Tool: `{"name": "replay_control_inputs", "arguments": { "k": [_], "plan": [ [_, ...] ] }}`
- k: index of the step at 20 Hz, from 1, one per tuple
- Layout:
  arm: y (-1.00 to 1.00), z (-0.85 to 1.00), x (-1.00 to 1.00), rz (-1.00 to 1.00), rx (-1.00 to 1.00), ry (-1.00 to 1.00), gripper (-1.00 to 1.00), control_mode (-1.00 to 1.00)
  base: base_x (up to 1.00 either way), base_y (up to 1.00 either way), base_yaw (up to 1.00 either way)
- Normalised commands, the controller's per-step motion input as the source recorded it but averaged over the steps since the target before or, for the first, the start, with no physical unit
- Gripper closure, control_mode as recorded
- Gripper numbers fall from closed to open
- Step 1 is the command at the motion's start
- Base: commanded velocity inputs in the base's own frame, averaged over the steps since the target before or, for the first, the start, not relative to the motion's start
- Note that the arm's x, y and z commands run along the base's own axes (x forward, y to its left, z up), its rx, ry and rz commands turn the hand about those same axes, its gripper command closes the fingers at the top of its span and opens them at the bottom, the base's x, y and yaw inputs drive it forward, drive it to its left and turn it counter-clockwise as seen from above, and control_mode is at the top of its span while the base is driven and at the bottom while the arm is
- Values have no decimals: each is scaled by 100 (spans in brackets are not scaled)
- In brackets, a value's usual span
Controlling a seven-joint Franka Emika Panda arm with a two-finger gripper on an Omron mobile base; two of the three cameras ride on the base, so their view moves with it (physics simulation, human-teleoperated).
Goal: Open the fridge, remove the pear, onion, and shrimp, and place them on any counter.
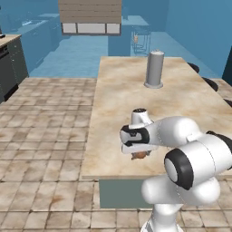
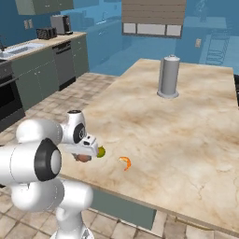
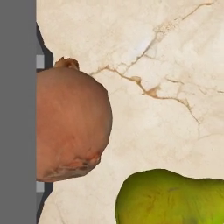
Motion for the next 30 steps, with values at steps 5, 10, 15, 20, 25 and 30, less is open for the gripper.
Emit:
{"name": "replay_control_inputs", "arguments": {
  "k": [5,10,15,20,25,30],
  "plan": [
    [0,1,0,-1,0,0,-100,-100,0,0,0],
    [-9,35,0,0,0,-8,-100,-100,0,0,0],
    [-18,64,8,0,4,-18,-100,-100,0,0,0],
    [-9,46,31,0,1,-40,-100,-100,0,0,0],
    [35,-39,100,1,-50,75,-100,-100,0,0,0],
    [2,-9,100,10,-44,20,-100,-100,0,0,0]
  ]
}}
